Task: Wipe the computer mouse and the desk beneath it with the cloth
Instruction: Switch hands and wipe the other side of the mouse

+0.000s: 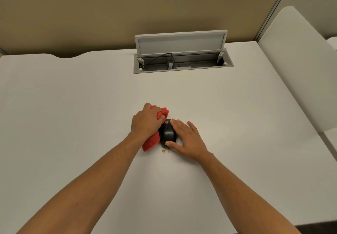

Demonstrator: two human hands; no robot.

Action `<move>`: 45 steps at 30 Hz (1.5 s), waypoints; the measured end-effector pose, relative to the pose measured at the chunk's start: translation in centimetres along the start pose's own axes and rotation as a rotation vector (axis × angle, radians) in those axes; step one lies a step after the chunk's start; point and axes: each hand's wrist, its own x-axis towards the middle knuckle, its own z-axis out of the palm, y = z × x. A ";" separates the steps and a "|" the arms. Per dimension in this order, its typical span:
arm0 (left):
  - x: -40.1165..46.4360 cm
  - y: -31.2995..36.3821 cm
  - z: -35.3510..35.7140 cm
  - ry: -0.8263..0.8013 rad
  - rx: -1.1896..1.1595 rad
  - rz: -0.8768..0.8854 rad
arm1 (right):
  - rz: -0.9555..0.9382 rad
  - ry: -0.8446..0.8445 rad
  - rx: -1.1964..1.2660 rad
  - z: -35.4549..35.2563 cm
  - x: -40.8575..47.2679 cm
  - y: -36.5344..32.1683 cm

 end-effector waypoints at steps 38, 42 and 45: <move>3.3 1.8 -1.0 -0.167 0.204 0.165 | -0.001 0.146 0.134 0.2 0.0 0.1; 3.0 1.4 -0.7 -0.081 0.164 0.129 | 0.005 0.158 0.132 0.5 -0.1 0.1; 2.9 0.9 -1.0 -0.167 0.059 0.173 | -0.002 0.166 0.128 0.5 0.0 0.2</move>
